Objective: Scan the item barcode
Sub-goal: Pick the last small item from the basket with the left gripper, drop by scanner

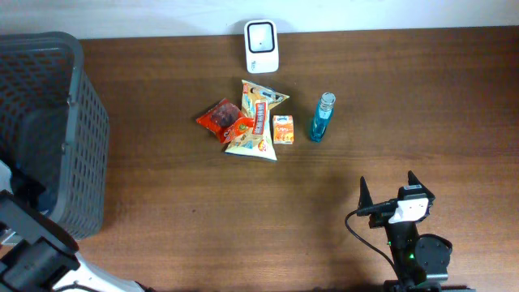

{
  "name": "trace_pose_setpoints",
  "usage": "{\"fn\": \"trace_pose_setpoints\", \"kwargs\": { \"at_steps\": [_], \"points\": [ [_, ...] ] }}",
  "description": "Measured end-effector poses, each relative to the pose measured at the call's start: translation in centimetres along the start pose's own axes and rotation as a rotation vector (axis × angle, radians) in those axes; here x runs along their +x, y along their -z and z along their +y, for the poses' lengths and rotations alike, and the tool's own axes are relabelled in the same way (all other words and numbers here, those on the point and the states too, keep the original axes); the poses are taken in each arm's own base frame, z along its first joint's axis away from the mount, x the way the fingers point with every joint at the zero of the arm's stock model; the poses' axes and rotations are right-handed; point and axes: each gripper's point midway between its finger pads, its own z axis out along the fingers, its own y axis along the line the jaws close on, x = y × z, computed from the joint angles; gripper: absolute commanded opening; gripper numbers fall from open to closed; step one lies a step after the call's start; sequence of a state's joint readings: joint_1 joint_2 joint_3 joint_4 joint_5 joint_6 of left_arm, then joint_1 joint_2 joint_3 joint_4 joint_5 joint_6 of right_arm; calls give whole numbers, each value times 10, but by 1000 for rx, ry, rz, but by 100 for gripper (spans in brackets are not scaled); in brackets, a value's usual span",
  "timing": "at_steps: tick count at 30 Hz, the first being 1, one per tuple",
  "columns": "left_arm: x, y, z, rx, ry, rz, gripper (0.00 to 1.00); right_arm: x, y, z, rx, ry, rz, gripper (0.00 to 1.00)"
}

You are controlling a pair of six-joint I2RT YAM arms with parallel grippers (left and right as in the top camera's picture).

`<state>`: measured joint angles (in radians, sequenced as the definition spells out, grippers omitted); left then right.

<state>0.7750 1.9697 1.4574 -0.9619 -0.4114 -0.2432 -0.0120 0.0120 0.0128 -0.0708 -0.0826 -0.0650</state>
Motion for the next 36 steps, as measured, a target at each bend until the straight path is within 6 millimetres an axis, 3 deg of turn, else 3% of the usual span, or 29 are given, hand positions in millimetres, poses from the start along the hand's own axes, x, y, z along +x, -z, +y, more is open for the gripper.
{"fn": "trace_pose_setpoints", "kwargs": {
  "at_steps": [3, 6, 9, 11, 13, 15, 17, 18, 19, 21, 24, 26, 27, 32, 33, 34, 35, 36],
  "points": [
    [-12, 25, -15, 120, 8, -1, 0, 0, 0, 0, 0, 0, 0, 98],
    [-47, 82, -44, 304, 15, -119, 0, 0, 0, 0, 0, 0, 0, 98],
    [-69, 180, -71, 478, -26, -324, 0, 0, 0, 0, 0, 0, 0, 98],
    [-67, 263, -89, 594, -80, -491, 0, 0, 0, 0, 0, 0, 0, 98],
    [-43, 343, -108, 727, -157, -638, 0, 0, 0, 0, 0, -1, 0, 98],
    [5, 416, -130, 884, -274, -742, 0, 0, 0, 0, 0, 0, 0, 98],
    [62, 457, -156, 998, -417, -766, 0, 0, 0, 0, 0, 0, 0, 98],
    [91, 468, -172, 1038, -494, -754, 0, 0, 0, 0, 0, 0, 0, 98],
    [127, 475, -195, 1076, -598, -718, 0, 0, 0, 0, 0, 0, 0, 98],
    [176, 470, -238, 1087, -745, -646, 0, 0, 0, 0, 0, 0, 0, 98],
    [223, 429, -306, 1010, -899, -528, 0, 0, 0, 0, 0, 0, 0, 98],
    [242, 389, -343, 920, -960, -463, 0, 0, 0, 0, 0, 0, 0, 98],
    [251, 360, -364, 848, -990, -428, 0, 0, 0, 0, 0, 0, 0, 98],
    [259, 278, -404, 661, -1032, -345, 3, 0, 0, 0, 0, 0, 0, 98],
    [262, 269, -408, 648, -1039, -328, 23, 0, 0, 0, 0, 0, 0, 98],
    [264, 264, -410, 644, -1046, -315, 70, 0, 0, 0, 0, -1, 0, 98],
    [270, 256, -414, 644, -1065, -292, 86, 0, 0, 0, 0, 0, 0, 98],
    [273, 253, -415, 649, -1068, -276, 95, 0, 0, 0, 0, 0, 0, 98]
  ]
}}
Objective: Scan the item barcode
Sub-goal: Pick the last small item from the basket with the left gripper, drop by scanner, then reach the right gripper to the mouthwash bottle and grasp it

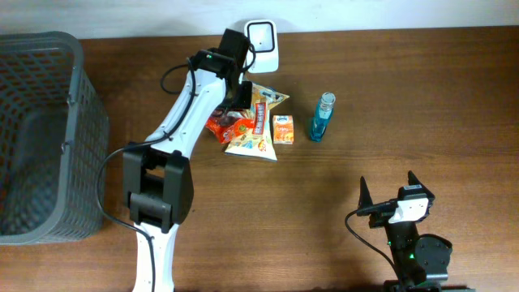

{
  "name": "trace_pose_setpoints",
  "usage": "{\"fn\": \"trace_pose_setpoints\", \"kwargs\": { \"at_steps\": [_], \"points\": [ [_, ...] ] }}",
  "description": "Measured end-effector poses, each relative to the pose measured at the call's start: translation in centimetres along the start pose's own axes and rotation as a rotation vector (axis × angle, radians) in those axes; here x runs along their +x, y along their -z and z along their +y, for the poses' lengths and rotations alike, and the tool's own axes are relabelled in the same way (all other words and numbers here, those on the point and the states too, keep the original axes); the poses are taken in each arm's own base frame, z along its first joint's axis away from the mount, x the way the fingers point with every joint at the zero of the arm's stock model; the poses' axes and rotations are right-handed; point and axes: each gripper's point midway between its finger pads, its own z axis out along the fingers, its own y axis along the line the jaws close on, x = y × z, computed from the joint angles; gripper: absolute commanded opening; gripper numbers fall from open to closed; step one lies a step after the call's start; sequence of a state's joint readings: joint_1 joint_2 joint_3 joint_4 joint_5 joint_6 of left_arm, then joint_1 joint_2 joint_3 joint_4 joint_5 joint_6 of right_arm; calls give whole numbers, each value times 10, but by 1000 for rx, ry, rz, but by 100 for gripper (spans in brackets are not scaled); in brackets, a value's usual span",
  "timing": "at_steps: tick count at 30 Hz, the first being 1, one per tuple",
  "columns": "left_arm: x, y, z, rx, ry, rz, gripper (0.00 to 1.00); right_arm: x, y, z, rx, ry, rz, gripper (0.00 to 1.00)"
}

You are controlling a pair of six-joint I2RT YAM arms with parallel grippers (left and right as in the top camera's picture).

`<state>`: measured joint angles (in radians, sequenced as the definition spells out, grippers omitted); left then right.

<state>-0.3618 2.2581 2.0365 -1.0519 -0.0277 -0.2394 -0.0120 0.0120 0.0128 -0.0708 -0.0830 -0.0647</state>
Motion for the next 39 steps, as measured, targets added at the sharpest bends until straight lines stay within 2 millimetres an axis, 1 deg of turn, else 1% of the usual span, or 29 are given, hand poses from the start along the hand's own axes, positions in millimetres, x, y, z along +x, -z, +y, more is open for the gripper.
{"fn": "trace_pose_setpoints", "kwargs": {
  "at_steps": [1, 3, 4, 5, 6, 7, 8, 9, 10, 11, 12, 13, 14, 15, 17, 20, 22, 23, 25, 26, 28, 31, 37, 38, 39],
  "points": [
    [2, -1, -3, 13, -3, 8, 100, 0, 0, 0, 0, 0, 0, 98],
    [7, 1, -7, 30, -7, 33, 100, 0, 0, 0, 0, 0, 0, 98],
    [9, 8, -8, 34, -7, 49, 99, 0, 0, 0, 0, 0, 0, 98],
    [6, 18, -9, 35, -6, 45, 99, 0, 0, 0, 0, 0, 0, 98],
    [5, 34, -7, 36, -3, 57, 99, 0, 0, 0, 0, 0, 0, 98],
    [-6, 55, -6, 44, 4, 24, 99, 0, 0, 0, 0, 0, 0, 98],
    [-23, 87, -3, 58, 16, -49, 99, 0, 0, 0, 0, 0, 0, 98],
    [-31, 115, 2, 66, 27, -101, 99, 0, 0, 0, 0, 0, 0, 98],
    [-36, 137, 7, 72, 36, -146, 99, 0, 0, 0, 0, 0, 0, 98],
    [-41, 176, 15, 81, 52, -219, 99, 0, 0, 0, 0, 0, 0, 98],
    [-42, 199, 22, 82, 64, -264, 99, 0, 0, 0, 0, 1, 0, 98],
    [-40, 213, 27, 80, 71, -286, 99, 0, 0, 0, 0, 0, 0, 98],
    [-32, 228, 40, 53, 90, -289, 99, 0, 0, 0, 0, 0, 0, 98],
    [-28, 232, 47, 34, 100, -285, 99, 0, 0, 0, 0, 0, 0, 98],
    [-21, 231, 61, -10, 118, -261, 99, 0, 0, 0, 0, 0, 0, 98],
    [-19, 226, 78, -79, 136, -247, 99, 0, 0, 0, 0, 0, 0, 98],
    [-21, 227, 84, -90, 151, -254, 99, 0, 0, 0, 0, 0, 0, 98],
    [-21, 227, 93, -99, 178, -255, 99, 0, 0, 0, 0, 1, 0, 98],
    [-21, 228, 120, -114, 253, -256, 99, 0, 0, 0, 0, 0, 0, 98],
    [-19, 228, 129, -121, 277, -248, 99, 0, 0, 0, 0, 0, 0, 98],
    [-12, 228, 142, -134, 310, -223, 99, 0, 0, 0, 0, 0, 0, 98],
    [-9, 227, 145, -134, 323, -211, 99, 0, 0, 0, 0, 0, 0, 98],
    [-7, 227, 144, -135, 322, -202, 99, 0, 0, 0, 1, 0, 0, 98],
    [-7, 227, 144, -135, 323, -202, 99, -4, 0, -1, 3, 1, -15, 98],
    [-7, 227, 144, -134, 322, -201, 99, -15, 0, 2, -13, 6, -64, 98]
  ]
}}
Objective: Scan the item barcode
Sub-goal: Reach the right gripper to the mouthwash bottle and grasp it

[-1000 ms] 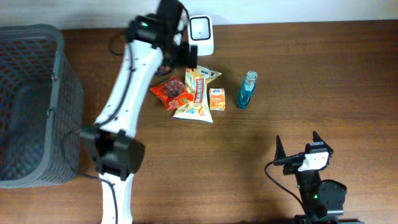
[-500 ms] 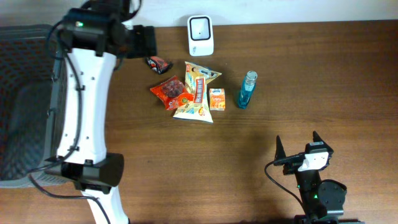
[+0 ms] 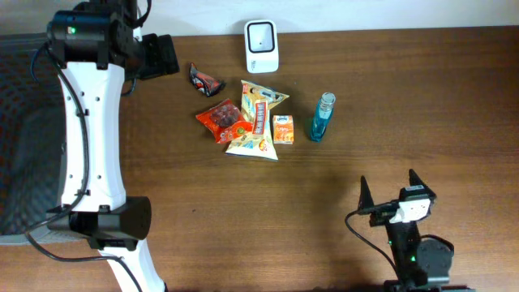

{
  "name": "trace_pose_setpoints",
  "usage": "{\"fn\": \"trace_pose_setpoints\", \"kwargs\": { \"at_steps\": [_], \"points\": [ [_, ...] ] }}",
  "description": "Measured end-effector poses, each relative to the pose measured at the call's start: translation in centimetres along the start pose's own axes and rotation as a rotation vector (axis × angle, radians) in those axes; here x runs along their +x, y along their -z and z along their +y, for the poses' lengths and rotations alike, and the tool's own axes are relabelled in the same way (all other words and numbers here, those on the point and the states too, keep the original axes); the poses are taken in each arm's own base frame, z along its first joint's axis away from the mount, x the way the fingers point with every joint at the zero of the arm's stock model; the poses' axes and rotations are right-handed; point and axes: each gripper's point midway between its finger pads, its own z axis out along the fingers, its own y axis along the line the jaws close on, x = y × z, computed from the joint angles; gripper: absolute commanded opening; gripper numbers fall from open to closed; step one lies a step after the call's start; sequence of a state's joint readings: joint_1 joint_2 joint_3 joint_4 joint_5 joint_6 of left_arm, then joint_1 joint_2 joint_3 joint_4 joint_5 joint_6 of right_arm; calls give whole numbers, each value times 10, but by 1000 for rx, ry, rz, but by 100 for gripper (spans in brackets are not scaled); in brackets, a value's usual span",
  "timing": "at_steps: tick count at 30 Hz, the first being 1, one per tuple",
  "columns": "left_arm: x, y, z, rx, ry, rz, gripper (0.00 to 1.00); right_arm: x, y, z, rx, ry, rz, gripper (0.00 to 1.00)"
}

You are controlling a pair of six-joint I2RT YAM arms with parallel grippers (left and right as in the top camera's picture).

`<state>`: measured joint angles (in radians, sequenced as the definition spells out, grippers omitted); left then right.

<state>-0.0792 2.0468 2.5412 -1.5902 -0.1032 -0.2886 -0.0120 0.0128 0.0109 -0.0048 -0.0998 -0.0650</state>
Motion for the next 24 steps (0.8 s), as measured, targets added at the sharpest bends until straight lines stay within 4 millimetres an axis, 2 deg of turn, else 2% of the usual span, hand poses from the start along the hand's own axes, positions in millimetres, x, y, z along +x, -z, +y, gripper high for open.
{"fn": "trace_pose_setpoints", "kwargs": {
  "at_steps": [1, 2, 3, 5, 6, 8, 11, 13, 14, 16, 18, 19, 21, 23, 24],
  "points": [
    [0, 0, 0, 2, 0, 0, 99, -17, 1, 10, -60, 9, -72, 98],
    [0, 0, 0, 1, 0, 1, 99, -32, 5, 28, -165, 23, -133, 98],
    [0, 0, 0, 2, 0, 0, 99, -38, 8, 41, -241, 34, -165, 98],
    [0, 0, 0, 2, 0, 0, 99, -68, 25, 69, -412, 91, -304, 98],
    [0, 0, 0, 2, 1, 1, 99, -81, 34, 77, -459, 124, -371, 98],
    [0, 0, -1, 2, 3, 1, 99, -113, 52, 83, -485, 194, -527, 98],
    [0, 0, -1, 2, 3, 2, 99, -143, 61, 79, -458, 209, -571, 98],
    [1, -1, 0, 0, 2, 6, 99, -159, 56, 72, -428, 172, -490, 98],
    [1, -1, 0, 0, 3, 7, 99, -169, 48, 67, -414, 148, -387, 98],
    [2, -3, -1, 1, 5, 12, 99, -170, 34, 63, -413, 108, -179, 98],
    [1, -3, -1, 1, 5, 7, 99, -176, 8, 63, -461, 50, 40, 98],
    [1, -3, -1, 0, 5, 9, 99, -182, -7, 70, -531, 23, 113, 98],
    [2, -3, -1, -1, 5, 13, 99, -198, -21, 103, -808, -85, 172, 98],
    [1, -4, -1, 0, 5, 10, 99, -202, -32, 126, -1079, -185, 176, 98],
    [2, -4, -1, -1, 4, 11, 99, -198, -42, 130, -1148, -261, 206, 98]
  ]
}}
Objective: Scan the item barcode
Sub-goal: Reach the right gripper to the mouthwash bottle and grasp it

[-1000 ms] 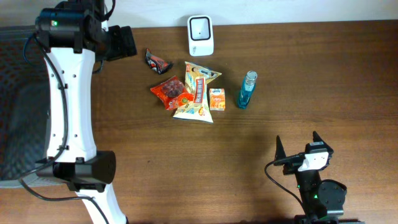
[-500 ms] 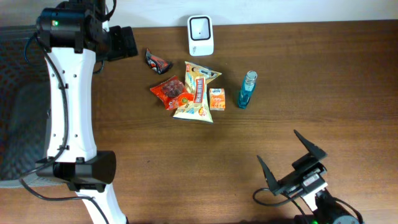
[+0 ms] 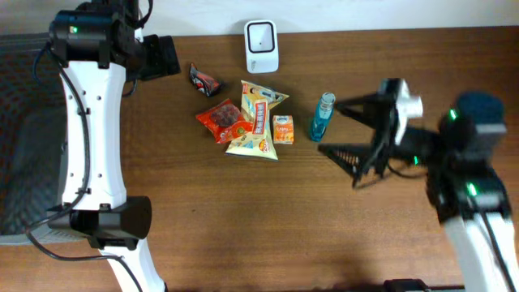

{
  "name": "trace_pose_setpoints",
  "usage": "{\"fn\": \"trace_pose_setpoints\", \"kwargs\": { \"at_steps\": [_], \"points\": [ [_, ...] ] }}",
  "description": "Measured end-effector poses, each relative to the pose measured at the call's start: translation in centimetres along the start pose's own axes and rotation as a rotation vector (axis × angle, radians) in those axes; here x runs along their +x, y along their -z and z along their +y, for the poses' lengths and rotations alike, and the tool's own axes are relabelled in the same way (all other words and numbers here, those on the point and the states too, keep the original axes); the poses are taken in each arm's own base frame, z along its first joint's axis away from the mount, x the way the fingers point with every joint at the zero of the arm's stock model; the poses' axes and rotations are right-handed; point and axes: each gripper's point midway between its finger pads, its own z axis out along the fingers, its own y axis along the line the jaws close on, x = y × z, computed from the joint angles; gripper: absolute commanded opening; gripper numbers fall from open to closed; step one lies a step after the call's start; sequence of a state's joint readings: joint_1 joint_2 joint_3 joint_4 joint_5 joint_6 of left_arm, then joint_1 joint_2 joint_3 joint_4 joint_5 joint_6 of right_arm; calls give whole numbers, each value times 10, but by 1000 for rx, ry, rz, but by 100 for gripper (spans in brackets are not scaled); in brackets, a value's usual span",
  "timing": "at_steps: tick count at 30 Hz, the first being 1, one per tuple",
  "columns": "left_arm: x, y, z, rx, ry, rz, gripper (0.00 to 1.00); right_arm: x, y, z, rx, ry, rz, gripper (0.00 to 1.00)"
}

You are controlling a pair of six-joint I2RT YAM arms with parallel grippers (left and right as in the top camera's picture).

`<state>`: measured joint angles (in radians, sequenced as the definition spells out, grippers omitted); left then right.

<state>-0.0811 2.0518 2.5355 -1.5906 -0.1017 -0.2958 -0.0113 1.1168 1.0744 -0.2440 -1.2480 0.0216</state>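
The white barcode scanner (image 3: 261, 46) stands at the table's far edge. In front of it lies a pile: a red packet (image 3: 220, 120), a yellow snack bag (image 3: 259, 122) and a small orange box (image 3: 282, 129). A blue bottle (image 3: 323, 117) stands upright to the right of them. A small dark red packet (image 3: 204, 79) lies alone, left of the scanner. My left gripper (image 3: 165, 57) hovers just left of that packet; its jaws are not readable. My right gripper (image 3: 345, 130) is open wide, close to the right of the bottle.
A grey mesh basket (image 3: 32, 122) fills the left edge, partly hidden behind my left arm (image 3: 93, 138). The table's far edge runs just behind the scanner.
My right arm has left its place at the front right of the table and now reaches in beside the blue bottle, open. The left arm and the packets have hardly moved.
All packets lay in one pile while my left arm stayed at the lower left. Then the left gripper was down on the pile near the scanner. Later it was at the far left, with a small dark red packet lying apart from the pile. Now the right gripper is by the bottle.
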Motion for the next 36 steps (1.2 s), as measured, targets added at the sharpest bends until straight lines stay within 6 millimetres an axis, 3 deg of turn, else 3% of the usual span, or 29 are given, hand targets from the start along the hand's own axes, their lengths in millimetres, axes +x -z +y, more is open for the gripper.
{"fn": "trace_pose_setpoints", "kwargs": {
  "at_steps": [2, 4, 6, 7, 8, 10, 12, 15, 19, 21, 23, 27, 30, 33, 36],
  "points": [
    [1, 0, 0, 0, 0, 2, 99, 12, -9, -23, -27, -188, 20, 99],
    [0, 0, 0, 0, 0, 2, 99, 30, -18, -46, 53, -349, 53, 98],
    [0, 0, -1, 1, -1, 0, 99, 65, -29, -68, 303, -522, 158, 98],
    [0, 0, 0, 1, -1, 1, 99, 83, -25, -80, 496, -592, 231, 98],
    [0, 0, 0, 1, -1, 0, 99, 89, -19, -84, 582, -622, 272, 98],
    [0, 0, 0, 1, -1, 0, 99, 73, -5, -111, 791, -627, 262, 98],
    [0, 0, 0, 1, -1, 0, 99, 66, -2, -130, 874, -628, 218, 98],
    [0, 0, -1, 2, -1, 0, 99, 69, -10, -164, 931, -630, 177, 99],
    [0, 0, -1, 1, -1, 1, 99, 73, -20, -192, 957, -616, 148, 97],
    [0, 0, -1, 1, -1, 0, 99, 77, -15, -206, 1019, -607, 137, 93],
    [0, 0, -1, 1, -1, 1, 99, 83, -11, -216, 1068, -601, 139, 83],
    [0, 0, -1, 1, -1, 1, 99, 101, -14, -227, 1090, -624, 176, 79],
    [0, 0, -1, 1, -1, 1, 99, 114, -18, -232, 1083, -644, 207, 80],
    [0, 0, -1, 1, -2, 1, 99, 117, -18, -232, 1084, -648, 217, 91],
    [0, 0, -1, 1, -1, 1, 99, 119, -19, -230, 1075, -655, 228, 91]
  ]
}}
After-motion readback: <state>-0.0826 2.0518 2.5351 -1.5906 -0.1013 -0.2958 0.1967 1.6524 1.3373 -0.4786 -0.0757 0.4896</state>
